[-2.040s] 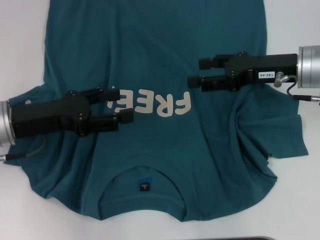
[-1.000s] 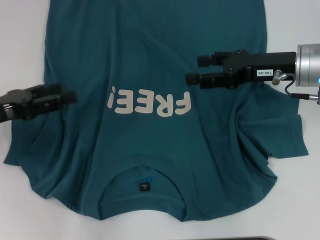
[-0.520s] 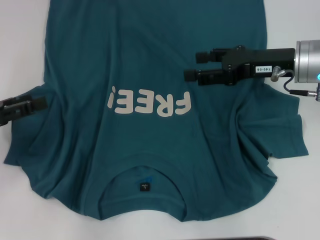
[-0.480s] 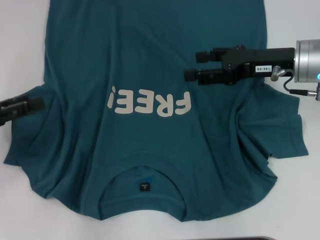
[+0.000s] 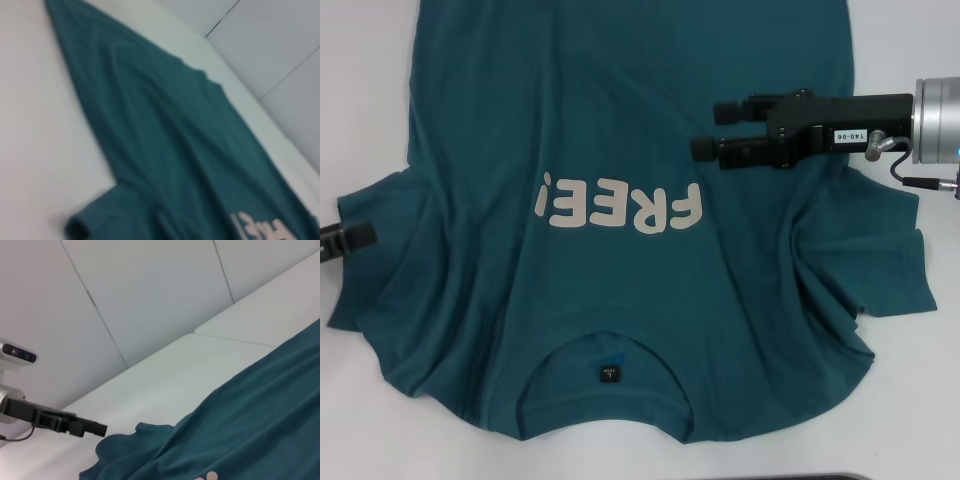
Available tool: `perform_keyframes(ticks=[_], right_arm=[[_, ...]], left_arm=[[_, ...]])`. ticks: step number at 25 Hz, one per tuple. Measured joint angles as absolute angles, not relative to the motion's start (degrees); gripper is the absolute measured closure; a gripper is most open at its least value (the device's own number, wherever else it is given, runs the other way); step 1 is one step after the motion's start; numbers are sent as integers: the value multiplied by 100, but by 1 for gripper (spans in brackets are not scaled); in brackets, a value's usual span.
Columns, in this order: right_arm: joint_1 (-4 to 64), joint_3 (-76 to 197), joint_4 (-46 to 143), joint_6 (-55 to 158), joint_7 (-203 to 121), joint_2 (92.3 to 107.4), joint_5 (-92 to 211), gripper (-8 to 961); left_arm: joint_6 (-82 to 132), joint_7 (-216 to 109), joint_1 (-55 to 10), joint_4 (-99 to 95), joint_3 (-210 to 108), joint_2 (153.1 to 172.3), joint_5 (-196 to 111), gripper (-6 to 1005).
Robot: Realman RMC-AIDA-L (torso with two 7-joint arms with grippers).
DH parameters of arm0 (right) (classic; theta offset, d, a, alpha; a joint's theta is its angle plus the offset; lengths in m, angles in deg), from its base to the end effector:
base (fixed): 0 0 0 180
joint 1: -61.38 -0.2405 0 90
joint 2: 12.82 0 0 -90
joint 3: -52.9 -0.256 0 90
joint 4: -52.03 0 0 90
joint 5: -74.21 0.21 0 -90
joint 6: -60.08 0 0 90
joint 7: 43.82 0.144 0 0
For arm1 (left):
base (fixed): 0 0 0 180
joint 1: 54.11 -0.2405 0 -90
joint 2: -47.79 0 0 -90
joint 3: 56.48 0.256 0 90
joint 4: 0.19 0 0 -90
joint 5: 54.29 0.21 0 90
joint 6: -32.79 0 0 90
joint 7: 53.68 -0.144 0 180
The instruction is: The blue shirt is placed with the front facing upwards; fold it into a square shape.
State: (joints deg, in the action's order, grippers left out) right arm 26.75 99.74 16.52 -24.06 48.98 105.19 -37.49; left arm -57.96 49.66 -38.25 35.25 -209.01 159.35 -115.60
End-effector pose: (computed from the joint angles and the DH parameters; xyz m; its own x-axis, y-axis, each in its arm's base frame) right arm 0.2388 0.3531 -0.0130 0.7261 -0.4977 -0.4744 -0.5807 -0.8133 -0.0355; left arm -0.3774 0.2546 0.0683 0.3091 0.7426 0.5942 0.9317 -0.3619 -0.0324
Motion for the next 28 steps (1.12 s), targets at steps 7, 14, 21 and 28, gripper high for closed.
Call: perform_keyframes(ticks=[7, 14, 21, 28], right_arm=[[2680, 9967, 1652, -2412, 4923, 10521, -3750, 99], [2691, 9966, 1652, -2420, 4942, 10515, -3750, 99], [2678, 9966, 1647, -2419, 4949, 10512, -3750, 99], [2675, 9953, 1622, -2413, 4951, 10512, -3750, 100]], left_arm=[[-5467, 5003, -3785, 3515, -20884, 15938, -11286, 126], [-5374, 5012, -3776, 3513, -20857, 15936, -11188, 126], [-5435, 5031, -3777, 3522, -20839, 15940, -11066, 127], [-5480, 5038, -3714, 3527, -20819, 15970, -11050, 145]])
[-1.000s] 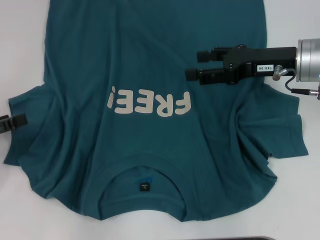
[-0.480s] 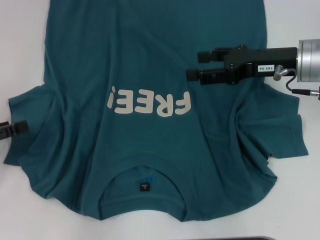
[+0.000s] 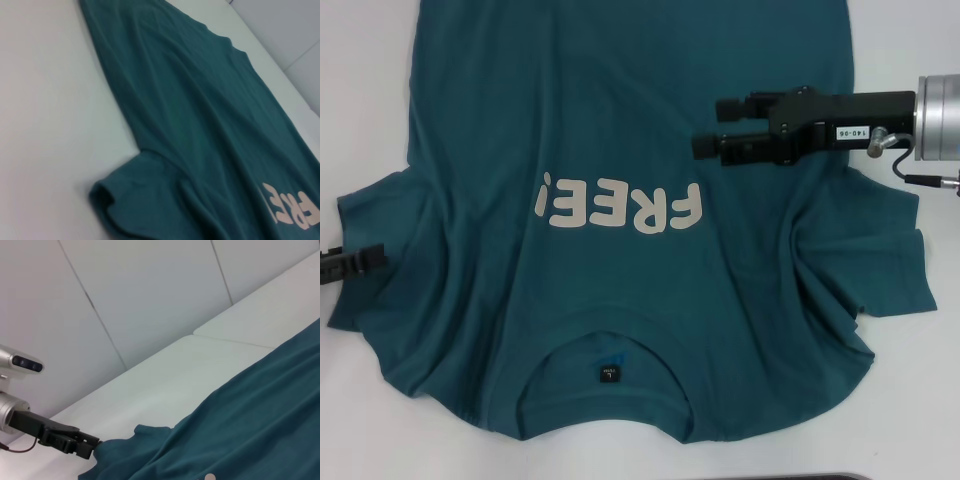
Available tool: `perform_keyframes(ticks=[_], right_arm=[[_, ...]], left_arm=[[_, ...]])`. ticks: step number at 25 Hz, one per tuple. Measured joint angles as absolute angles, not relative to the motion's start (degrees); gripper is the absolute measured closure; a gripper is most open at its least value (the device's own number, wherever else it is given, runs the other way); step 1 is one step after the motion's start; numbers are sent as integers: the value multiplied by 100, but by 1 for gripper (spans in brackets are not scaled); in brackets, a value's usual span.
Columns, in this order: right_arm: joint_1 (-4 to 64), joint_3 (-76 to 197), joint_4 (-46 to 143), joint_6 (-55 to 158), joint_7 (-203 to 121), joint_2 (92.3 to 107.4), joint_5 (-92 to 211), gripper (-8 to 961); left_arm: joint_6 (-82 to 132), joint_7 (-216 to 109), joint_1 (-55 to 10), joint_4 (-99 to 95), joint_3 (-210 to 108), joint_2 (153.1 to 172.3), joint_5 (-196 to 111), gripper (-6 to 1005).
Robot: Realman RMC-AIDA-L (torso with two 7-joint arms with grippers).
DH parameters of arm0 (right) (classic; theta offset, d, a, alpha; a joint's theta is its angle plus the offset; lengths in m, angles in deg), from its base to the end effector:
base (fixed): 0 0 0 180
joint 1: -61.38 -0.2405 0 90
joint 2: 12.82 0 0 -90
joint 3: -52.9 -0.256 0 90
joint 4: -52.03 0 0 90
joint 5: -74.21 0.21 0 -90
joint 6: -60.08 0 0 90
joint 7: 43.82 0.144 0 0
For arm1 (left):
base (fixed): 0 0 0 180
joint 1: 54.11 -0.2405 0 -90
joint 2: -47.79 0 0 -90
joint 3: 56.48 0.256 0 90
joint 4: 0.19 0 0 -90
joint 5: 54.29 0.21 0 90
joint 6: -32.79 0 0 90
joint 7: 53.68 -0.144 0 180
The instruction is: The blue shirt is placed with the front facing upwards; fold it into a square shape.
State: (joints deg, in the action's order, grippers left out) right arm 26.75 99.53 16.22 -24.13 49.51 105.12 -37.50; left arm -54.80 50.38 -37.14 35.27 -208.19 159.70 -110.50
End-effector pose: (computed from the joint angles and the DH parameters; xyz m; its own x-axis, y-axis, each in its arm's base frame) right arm 0.2386 0.3540 -0.0111 0.7222 -0.5008 -0.4771 -0.5856 -0.8098 -0.0362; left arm -0.3842 0.2571 0.0586 0.3277 0.7863 0.5238 0.9380 -0.3369 -0.0810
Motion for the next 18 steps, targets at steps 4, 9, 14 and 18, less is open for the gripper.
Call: perform_keyframes(ticks=[4, 9, 14, 18], right_arm=[[2675, 9922, 1586, -2416, 4958, 10512, -3750, 100], [2681, 9893, 1582, -2420, 4960, 10512, -3750, 100], [2677, 9894, 1582, -2421, 4960, 10512, -3750, 100], [2675, 9894, 1582, -2421, 4955, 10516, -3749, 100]], left_arm=[[-5510, 5052, -3655, 3522, -20816, 15975, -11026, 169], [-5473, 5203, -3623, 3551, -20837, 15975, -10903, 204], [-5311, 5372, -3626, 3561, -20971, 15975, -10899, 286], [-5298, 5393, -3618, 3591, -20908, 15975, -10889, 407]])
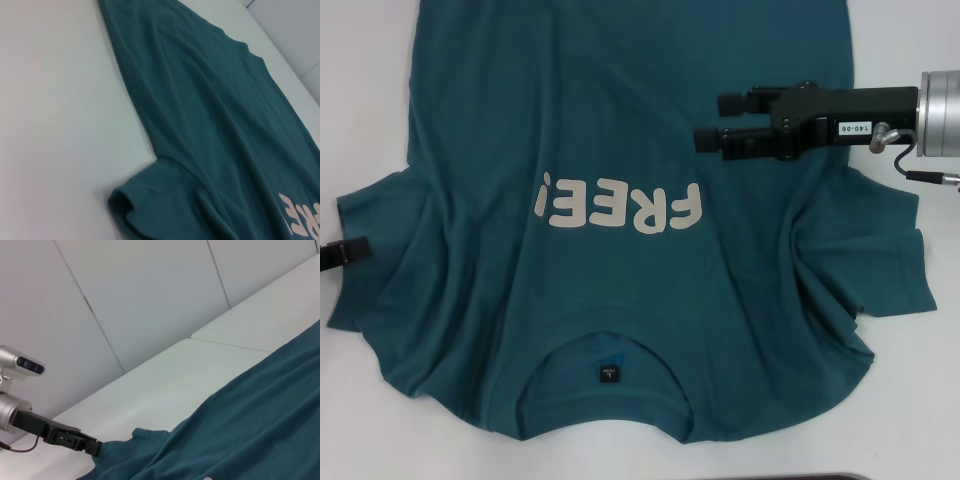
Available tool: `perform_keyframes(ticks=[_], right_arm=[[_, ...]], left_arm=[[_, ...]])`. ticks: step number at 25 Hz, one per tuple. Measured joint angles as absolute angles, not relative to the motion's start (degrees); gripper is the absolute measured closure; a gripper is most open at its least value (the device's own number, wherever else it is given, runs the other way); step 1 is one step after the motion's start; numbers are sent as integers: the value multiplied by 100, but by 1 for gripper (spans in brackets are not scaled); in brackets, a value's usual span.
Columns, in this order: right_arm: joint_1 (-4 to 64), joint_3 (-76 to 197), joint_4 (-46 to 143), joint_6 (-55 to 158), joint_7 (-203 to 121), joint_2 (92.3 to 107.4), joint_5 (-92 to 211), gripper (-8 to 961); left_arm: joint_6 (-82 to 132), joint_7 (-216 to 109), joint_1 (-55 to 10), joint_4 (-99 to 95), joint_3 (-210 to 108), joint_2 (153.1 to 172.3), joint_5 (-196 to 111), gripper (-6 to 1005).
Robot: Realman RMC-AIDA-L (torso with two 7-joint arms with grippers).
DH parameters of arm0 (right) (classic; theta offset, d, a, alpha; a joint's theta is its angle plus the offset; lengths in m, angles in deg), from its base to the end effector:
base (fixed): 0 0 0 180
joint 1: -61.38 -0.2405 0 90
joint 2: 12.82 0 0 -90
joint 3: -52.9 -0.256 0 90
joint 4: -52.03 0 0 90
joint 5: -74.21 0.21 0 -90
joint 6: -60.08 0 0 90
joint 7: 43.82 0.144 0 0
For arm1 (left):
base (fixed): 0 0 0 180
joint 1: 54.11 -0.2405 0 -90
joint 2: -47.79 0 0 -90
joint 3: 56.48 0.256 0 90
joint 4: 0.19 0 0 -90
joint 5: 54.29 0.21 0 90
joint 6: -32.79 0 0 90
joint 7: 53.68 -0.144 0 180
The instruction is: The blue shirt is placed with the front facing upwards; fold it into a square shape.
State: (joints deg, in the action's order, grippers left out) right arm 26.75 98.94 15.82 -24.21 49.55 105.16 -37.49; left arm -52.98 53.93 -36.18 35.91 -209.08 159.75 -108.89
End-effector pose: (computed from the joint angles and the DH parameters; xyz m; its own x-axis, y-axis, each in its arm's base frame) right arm 0.2381 0.3553 -0.0088 0.7200 -0.4960 -0.4854 -0.5860 -0.8092 -0.0424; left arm -0.3862 0.2646 0.0615 0.2868 0.8001 0.5268 0.9550 -0.2824 -0.0909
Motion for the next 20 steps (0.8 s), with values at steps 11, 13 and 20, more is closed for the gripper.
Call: perform_keyframes(ticks=[11, 13, 20], right_arm=[[2702, 9886, 1582, -2412, 4929, 10513, -3750, 101], [2701, 9887, 1582, -2411, 4928, 10514, -3750, 101], [2701, 9868, 1582, -2411, 4925, 10521, -3743, 101]], left_arm=[[-5341, 5407, -3600, 3602, -20897, 15975, -10880, 868], [-5344, 5411, -3597, 3602, -20897, 15975, -10880, 906], [-5282, 5525, -3588, 3679, -20937, 15927, -10881, 999]])
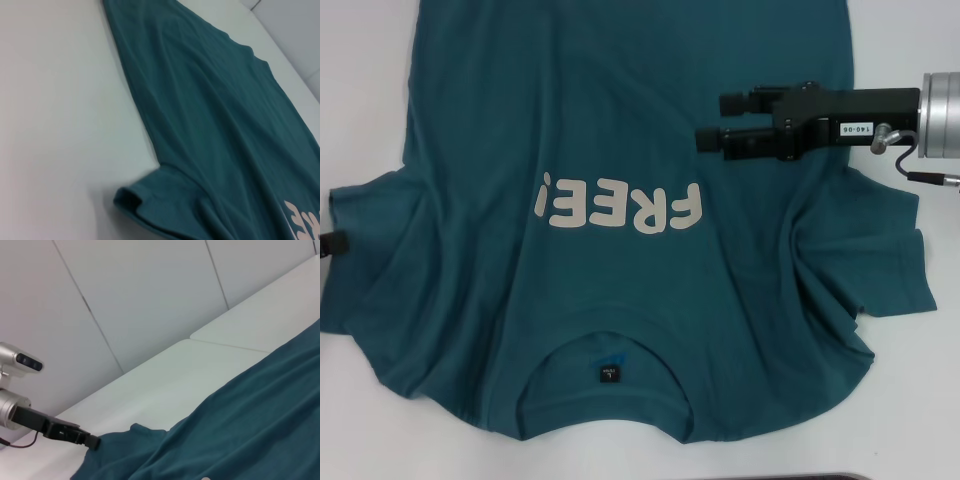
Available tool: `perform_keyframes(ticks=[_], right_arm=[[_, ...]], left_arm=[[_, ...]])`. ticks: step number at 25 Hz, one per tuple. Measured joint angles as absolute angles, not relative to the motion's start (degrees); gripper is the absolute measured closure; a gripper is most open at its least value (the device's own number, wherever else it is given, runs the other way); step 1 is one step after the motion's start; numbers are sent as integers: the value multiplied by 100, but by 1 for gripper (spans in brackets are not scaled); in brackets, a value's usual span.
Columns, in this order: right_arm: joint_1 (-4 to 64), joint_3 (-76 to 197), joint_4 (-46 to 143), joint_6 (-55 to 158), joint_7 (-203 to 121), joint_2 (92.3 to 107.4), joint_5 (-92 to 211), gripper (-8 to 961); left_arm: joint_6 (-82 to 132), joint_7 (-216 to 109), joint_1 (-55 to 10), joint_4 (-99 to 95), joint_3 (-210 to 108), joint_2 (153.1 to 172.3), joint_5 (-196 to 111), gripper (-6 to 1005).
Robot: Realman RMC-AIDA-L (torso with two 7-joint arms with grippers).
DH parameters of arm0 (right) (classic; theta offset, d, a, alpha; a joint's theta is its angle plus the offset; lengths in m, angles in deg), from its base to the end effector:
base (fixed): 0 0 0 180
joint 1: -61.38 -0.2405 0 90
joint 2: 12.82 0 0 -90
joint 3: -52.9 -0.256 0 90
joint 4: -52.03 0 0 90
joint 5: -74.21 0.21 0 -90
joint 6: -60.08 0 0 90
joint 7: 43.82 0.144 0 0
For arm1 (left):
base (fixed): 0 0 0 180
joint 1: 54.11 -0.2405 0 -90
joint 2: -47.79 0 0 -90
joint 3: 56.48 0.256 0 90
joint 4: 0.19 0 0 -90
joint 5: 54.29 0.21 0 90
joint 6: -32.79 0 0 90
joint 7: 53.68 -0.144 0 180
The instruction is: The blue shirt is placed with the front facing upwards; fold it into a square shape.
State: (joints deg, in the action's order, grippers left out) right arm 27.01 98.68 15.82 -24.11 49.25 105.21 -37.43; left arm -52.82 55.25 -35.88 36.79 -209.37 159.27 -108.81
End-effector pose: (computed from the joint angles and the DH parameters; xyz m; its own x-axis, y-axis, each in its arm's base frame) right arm 0.2398 0.3547 -0.0084 0.7178 -0.4949 -0.4897 -0.5884 -0.8072 -0.0469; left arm -0.3866 0.2688 0.0692 0.2827 0.7966 0.5344 0.9572 -0.2706 -0.1030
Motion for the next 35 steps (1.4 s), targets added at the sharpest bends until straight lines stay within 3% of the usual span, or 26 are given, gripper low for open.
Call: perform_keyframes(ticks=[22, 35], right_arm=[[2692, 9764, 1582, -2426, 4928, 10573, -3741, 102], [2675, 9764, 1582, -2430, 4935, 10574, -3741, 102]], left_arm=[[-5125, 5865, -3608, 4164, -20966, 15722, -10760, 984], [-5632, 6053, -3429, 4193, -20983, 15811, -10799, 975]])
